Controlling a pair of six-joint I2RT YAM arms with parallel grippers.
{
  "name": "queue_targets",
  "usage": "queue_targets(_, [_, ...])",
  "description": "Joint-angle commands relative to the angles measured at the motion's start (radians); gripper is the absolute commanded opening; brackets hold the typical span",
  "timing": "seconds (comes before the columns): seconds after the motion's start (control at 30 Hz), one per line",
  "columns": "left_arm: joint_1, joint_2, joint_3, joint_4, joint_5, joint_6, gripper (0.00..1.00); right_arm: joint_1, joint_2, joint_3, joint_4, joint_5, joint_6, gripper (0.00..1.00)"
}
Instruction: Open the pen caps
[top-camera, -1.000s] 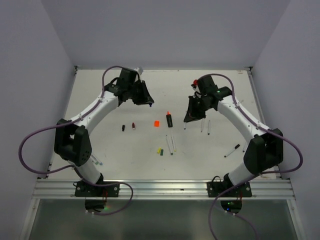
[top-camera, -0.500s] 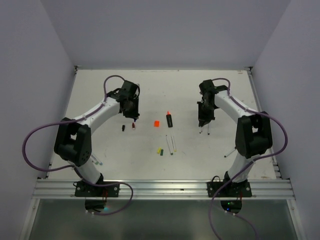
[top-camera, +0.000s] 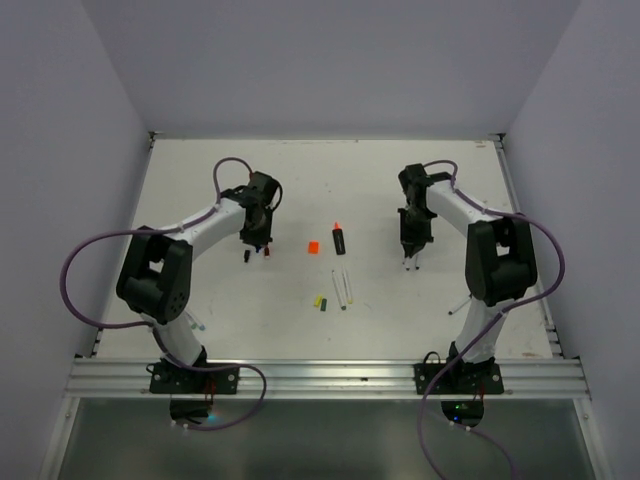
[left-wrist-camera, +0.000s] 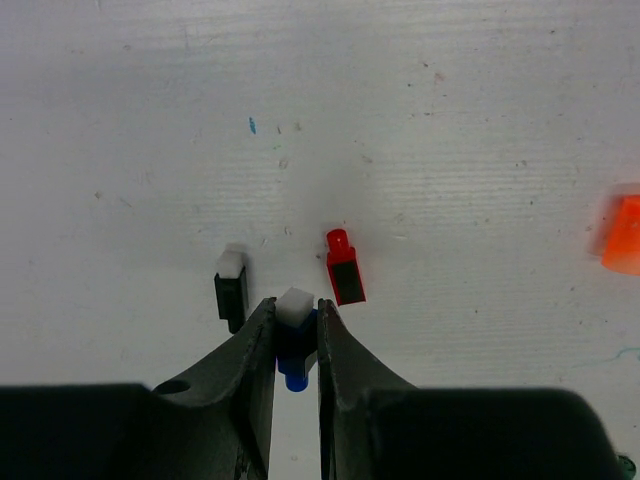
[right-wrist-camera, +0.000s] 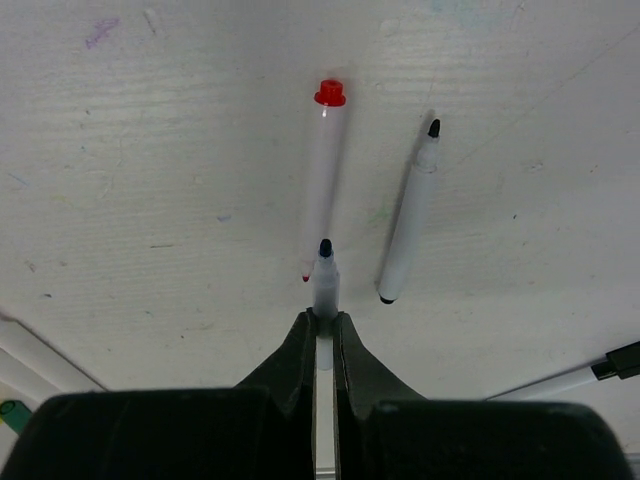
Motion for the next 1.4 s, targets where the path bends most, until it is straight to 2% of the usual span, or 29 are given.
queue_targets(0.0, [0.006,0.002,-0.011,0.017,-0.069,0.033,0.00,-0.011,0.008,0.037,0.014,0.053,-0.004,0.00])
queue_targets(0.27, [0.008,0.028,-0.033,0.037,-0.083,0.031,0.05,-0.027,0.037,0.034,0.026,0.065,0.019,0.00])
queue_targets(0.4, [0.008,0.037,-0.044,0.047,-0.090,0.031,0.14,-0.031,0.045,0.026,0.037,0.060,0.022,0.00])
queue_targets(0.63, [0.008,0.050,-0.059,0.066,-0.078,0.028,0.21,-0.039,0.057,0.014,0.049,0.051,0.032,0.00])
queue_targets(0.77, [0.008,0.045,-0.074,0.074,-0.072,0.025,0.29,-0.042,0.063,0.009,0.049,0.054,0.032,0.02])
queue_targets(0.87, [0.008,0.038,-0.090,0.083,-0.067,0.024,0.38,-0.042,0.065,0.005,0.054,0.048,0.032,0.07])
queue_targets(0.9, [0.008,0.034,-0.093,0.086,-0.066,0.022,0.44,-0.042,0.065,0.005,0.055,0.048,0.032,0.11])
queue_targets(1.07, [0.008,-0.002,-0.090,0.088,-0.060,0.019,0.55,-0.044,0.039,0.009,0.052,0.045,0.039,0.22])
queue_targets(1.2, [0.008,-0.044,-0.042,0.053,-0.040,0.022,0.66,-0.054,-0.014,0.046,-0.026,0.053,0.056,0.37])
queue_targets(1.3, [0.008,-0.088,0.007,0.042,-0.003,0.022,0.72,-0.102,-0.095,0.069,-0.090,0.053,0.067,0.46])
queue_targets(1.37, [0.008,-0.119,0.028,0.047,0.035,0.025,0.73,-0.160,-0.136,0.071,-0.135,0.062,0.062,0.48])
